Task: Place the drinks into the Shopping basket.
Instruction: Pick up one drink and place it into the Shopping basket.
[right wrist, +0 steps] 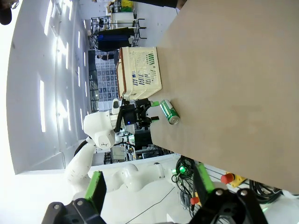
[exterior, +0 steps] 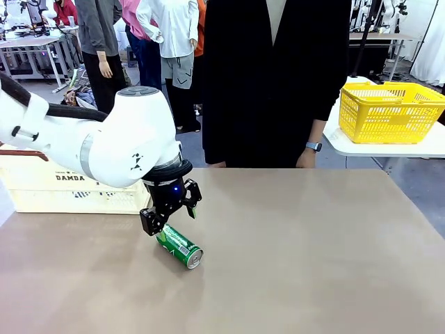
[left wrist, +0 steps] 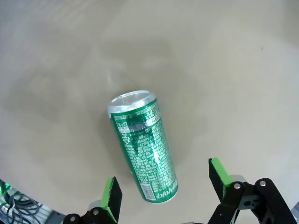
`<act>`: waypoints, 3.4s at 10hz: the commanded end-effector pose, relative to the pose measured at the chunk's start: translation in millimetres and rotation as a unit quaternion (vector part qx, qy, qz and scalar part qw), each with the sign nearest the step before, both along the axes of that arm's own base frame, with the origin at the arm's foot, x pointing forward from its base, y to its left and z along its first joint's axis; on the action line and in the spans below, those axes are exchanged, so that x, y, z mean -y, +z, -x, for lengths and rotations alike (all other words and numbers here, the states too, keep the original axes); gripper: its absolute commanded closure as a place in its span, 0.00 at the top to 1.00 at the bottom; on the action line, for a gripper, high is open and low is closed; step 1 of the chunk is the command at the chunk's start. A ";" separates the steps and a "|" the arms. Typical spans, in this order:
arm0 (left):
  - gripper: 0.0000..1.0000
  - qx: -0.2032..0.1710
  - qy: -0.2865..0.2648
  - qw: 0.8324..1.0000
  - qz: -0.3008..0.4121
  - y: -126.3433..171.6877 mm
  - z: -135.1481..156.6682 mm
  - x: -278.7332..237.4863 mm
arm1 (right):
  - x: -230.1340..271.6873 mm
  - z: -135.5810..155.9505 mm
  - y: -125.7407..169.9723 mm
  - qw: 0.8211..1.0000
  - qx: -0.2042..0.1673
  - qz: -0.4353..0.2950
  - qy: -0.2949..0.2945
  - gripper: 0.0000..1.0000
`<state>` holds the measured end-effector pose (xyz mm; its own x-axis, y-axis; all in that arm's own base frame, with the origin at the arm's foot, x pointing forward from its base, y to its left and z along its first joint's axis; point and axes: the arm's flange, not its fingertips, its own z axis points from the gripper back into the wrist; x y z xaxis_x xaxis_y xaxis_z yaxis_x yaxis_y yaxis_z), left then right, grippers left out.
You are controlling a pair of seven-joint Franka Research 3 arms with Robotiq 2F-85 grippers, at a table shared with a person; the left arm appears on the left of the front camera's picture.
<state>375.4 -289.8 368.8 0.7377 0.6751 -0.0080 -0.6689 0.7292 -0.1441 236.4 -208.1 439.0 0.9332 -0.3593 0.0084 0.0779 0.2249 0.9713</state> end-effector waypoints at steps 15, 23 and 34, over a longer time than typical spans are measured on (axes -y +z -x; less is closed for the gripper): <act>0.00 -0.032 0.006 0.998 -0.055 -63.0 0.4 8.7 | 2.6 1.4 0.9 1.000 0.005 0.004 0.009 1.00; 0.00 -0.032 -0.017 0.998 -0.054 -51.5 0.2 10.7 | 2.6 1.4 0.9 1.000 0.005 0.004 0.009 1.00; 0.00 0.048 -0.222 0.974 -0.009 190.9 5.4 -4.9 | 2.6 1.4 0.9 1.000 0.005 0.004 0.009 1.00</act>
<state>369.2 -287.2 555.7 0.9611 0.2671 0.0705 -0.2528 0.9533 -0.1654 236.5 -208.3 439.0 0.9333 -0.3590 0.0081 0.0781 0.2250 0.9712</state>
